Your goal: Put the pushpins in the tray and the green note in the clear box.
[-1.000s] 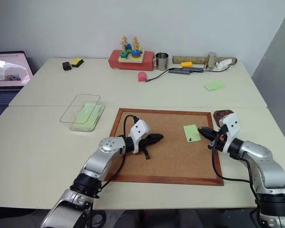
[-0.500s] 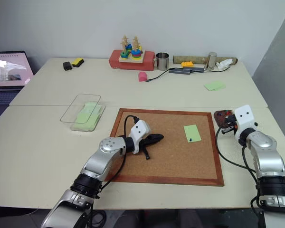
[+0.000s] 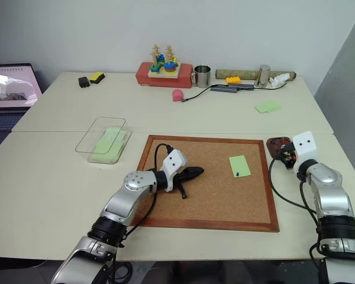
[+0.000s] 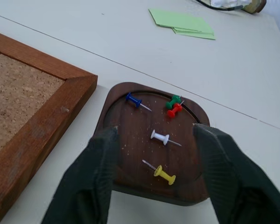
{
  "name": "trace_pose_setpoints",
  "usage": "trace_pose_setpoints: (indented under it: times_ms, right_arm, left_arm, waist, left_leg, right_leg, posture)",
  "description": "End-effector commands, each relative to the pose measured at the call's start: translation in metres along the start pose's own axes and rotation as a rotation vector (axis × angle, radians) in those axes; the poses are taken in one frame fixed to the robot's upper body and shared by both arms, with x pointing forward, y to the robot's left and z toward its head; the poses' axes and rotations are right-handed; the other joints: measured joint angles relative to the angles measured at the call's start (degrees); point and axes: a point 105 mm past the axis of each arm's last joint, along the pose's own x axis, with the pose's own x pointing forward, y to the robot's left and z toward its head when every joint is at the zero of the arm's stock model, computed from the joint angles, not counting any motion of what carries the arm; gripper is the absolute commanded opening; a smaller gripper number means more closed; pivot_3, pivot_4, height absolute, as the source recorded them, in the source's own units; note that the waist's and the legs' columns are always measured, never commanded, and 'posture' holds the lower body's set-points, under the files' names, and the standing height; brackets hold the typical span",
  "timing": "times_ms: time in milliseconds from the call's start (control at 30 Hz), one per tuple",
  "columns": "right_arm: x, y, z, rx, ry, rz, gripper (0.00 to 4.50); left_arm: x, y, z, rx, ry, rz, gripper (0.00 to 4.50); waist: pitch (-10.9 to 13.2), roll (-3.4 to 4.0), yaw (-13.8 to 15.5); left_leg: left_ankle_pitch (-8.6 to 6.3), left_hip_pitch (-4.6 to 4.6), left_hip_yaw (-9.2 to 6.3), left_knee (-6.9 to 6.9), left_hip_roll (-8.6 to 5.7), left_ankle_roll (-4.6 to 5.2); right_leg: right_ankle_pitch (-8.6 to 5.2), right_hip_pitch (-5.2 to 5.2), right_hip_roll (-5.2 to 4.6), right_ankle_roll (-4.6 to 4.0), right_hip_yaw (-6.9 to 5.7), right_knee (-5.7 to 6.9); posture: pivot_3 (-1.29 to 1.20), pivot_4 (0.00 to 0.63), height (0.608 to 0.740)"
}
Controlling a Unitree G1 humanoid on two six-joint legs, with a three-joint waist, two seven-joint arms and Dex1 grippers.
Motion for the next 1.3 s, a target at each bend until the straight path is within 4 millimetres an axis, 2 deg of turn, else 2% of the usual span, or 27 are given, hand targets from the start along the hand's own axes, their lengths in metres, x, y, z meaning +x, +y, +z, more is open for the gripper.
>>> trace_pose_setpoints:
  times_ms: [33, 267, 400, 667, 967, 1067, 1300]
  right_arm:
    - [-0.011, -0.010, 0.040, -0.024, -0.156, -0.005, 3.51]
    - [-0.036, 0.008, 0.063, -0.055, -0.248, 0.141, 3.51]
    - [-0.053, 0.032, 0.070, -0.054, -0.278, 0.284, 3.51]
    - [-0.079, 0.086, 0.058, -0.073, -0.241, 0.516, 3.51]
    - [-0.069, 0.126, 0.035, -0.092, -0.166, 0.600, 3.51]
    - [-0.056, 0.130, 0.028, -0.067, -0.156, 0.578, 3.51]
    - [-0.039, 0.131, 0.020, -0.024, -0.161, 0.572, 3.51]
  left_arm:
    - [0.002, -0.008, -0.013, -0.011, 0.045, -0.020, 0.00]
    - [0.001, -0.007, -0.014, -0.008, 0.048, -0.021, 0.00]
    - [0.001, -0.007, -0.014, -0.004, 0.050, -0.023, 0.00]
    - [0.001, -0.006, -0.014, 0.005, 0.055, -0.028, 0.00]
    - [0.002, -0.006, -0.013, 0.009, 0.055, -0.032, 0.00]
    - [0.003, -0.007, -0.013, 0.009, 0.053, -0.033, 0.00]
    - [0.001, -0.007, -0.014, 0.005, 0.055, -0.026, 0.00]
  waist:
    - [0.0, 0.00, 0.0]
    - [0.0, 0.00, 0.0]
    - [0.0, 0.00, 0.0]
    - [0.0, -0.02, 0.1]
    - [0.0, -0.02, 0.1]
    - [0.0, -0.03, 0.1]
    - [0.0, -0.05, 0.1]
  left_leg:
    - [0.00, 0.00, 0.00, 0.00, 0.00, 0.00]
    - [0.00, -0.01, -0.04, -0.01, 0.01, 0.00]
    - [0.00, 0.00, -0.04, 0.00, 0.01, 0.00]
    - [0.00, 0.00, -0.04, 0.01, 0.01, 0.00]
    - [0.00, 0.01, -0.06, 0.01, 0.02, 0.00]
    - [0.00, 0.01, -0.07, 0.02, 0.02, 0.00]
    - [0.00, 0.01, -0.07, 0.01, 0.01, 0.00]
  right_leg:
    - [0.00, 0.00, 0.00, 0.00, 0.00, 0.00]
    - [-0.01, 0.01, 0.00, 0.02, -0.04, -0.02]
    - [-0.10, 0.02, 0.01, 0.17, -0.04, -0.01]
    - [-0.14, 0.02, 0.00, 0.24, -0.03, -0.01]
    - [-0.16, 0.03, 0.02, 0.28, -0.05, -0.02]
    - [-0.16, 0.03, 0.02, 0.28, -0.06, -0.02]
    - [-0.15, 0.03, 0.01, 0.25, -0.07, -0.03]
  posture:
    - [0.00, 0.150, 0.740]
    - [0.00, 0.150, 0.740]
    - [0.00, 0.150, 0.740]
    - [0.00, 0.150, 0.740]
    - [0.00, 0.150, 0.740]
    - [0.00, 0.150, 0.740]
    - [0.00, 0.150, 0.740]
